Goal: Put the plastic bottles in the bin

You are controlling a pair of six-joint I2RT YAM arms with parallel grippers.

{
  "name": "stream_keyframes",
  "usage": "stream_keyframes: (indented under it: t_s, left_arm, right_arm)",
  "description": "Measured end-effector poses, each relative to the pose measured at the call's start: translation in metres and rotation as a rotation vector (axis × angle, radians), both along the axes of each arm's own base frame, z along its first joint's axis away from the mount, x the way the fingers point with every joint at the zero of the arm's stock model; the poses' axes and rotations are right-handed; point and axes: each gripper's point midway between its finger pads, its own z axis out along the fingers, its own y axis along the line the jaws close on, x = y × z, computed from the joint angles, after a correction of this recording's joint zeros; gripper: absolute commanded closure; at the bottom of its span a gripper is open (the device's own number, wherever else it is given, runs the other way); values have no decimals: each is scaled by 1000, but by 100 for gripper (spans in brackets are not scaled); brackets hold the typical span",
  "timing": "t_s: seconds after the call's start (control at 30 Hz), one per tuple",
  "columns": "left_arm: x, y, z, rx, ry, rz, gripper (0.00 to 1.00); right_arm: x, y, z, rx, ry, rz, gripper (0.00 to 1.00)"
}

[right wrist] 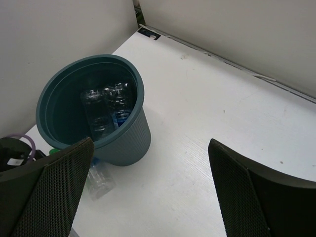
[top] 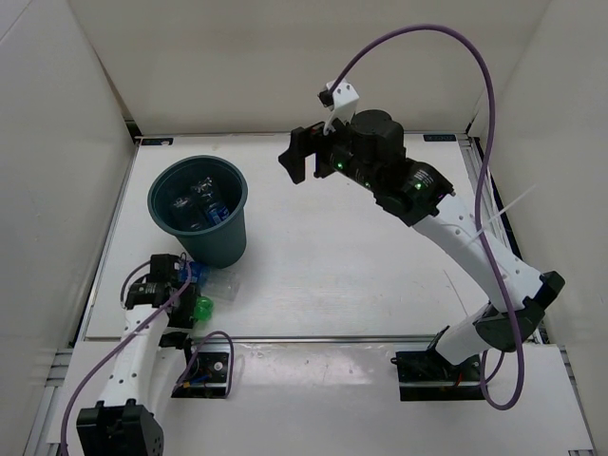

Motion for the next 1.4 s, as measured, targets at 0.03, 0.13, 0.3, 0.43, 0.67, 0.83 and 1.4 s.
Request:
stream_keyframes:
  t_s: [0.03, 0.13, 0.3, 0.43, 0.67, 0.83, 1.4]
  left_arm:
    - [-2, 0, 1, -2, -2, 3, 43]
    - [-8, 2, 11, 5, -11, 7, 48]
    - [7, 14, 106, 71, -226, 40, 52]
    - [16, 25, 204, 139, -489, 68, 52]
    - [37, 42, 294, 337, -645, -48, 46]
    - [96, 42, 297, 434, -631, -231, 42]
    - [154, -2, 263, 522, -577, -606, 0]
  right_arm:
    - [1, -1, -2, -5, 0, -5, 0]
    - [3, -2, -8, -22, 5, -20, 0]
    - [10, -9, -19, -42, 27, -50, 0]
    - [15, -16, -23, -41, 52, -76, 0]
    - [17, -18, -24, -27, 74, -90, 0]
    - [17, -18, -24, -26, 75, -89, 0]
    - [26, -17, -40, 7, 154, -127, 0]
